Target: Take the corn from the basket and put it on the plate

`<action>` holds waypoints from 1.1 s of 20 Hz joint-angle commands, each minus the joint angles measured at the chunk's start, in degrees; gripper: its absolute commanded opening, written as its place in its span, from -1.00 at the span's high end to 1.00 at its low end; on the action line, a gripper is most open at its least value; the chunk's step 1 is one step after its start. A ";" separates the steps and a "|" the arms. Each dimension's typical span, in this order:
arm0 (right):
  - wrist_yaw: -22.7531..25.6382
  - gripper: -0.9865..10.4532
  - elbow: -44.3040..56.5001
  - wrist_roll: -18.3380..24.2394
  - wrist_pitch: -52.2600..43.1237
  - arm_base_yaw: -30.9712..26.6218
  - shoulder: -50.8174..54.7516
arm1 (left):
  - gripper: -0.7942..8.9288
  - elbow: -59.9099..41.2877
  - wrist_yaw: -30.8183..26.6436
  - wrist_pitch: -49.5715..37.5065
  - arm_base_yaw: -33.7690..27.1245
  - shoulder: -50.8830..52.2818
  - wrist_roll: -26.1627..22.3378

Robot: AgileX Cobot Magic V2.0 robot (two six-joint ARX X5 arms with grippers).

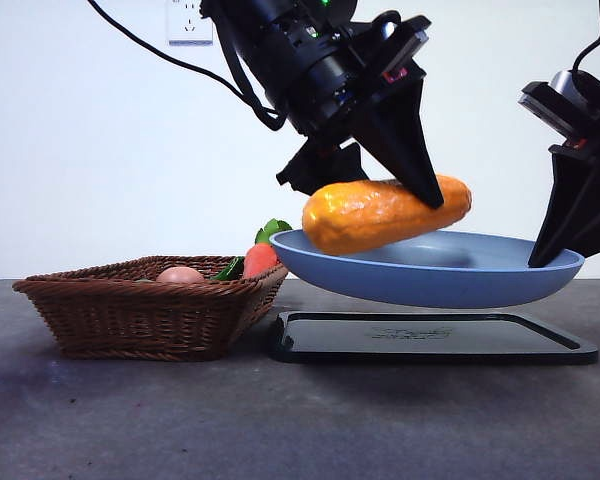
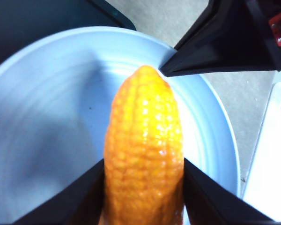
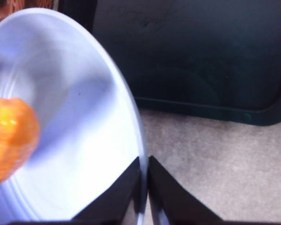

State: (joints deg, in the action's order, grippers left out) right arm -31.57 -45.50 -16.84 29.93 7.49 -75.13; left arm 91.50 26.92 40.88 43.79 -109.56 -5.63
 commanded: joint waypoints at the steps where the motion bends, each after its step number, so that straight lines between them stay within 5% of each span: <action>1: -0.92 0.82 -1.05 -0.52 -0.35 0.13 -0.50 | 0.50 1.05 -0.15 -0.20 0.55 -3.23 -1.22; 6: -1.22 0.82 -1.05 -0.24 -0.37 0.13 -0.50 | 0.48 1.05 -0.13 0.22 0.85 -4.83 -1.22; 11: -1.18 0.82 -1.05 -0.07 -0.35 0.13 -0.50 | 0.14 1.09 -0.11 0.28 1.01 -4.79 -0.74; 22: 0.07 0.82 -1.09 -0.11 -0.83 -0.39 -2.23 | 0.14 12.57 0.15 10.12 0.59 -0.55 -0.79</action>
State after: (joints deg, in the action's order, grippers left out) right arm -31.29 -45.50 -16.80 29.61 7.07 -76.40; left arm 102.43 26.96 51.13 44.12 -110.08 -6.07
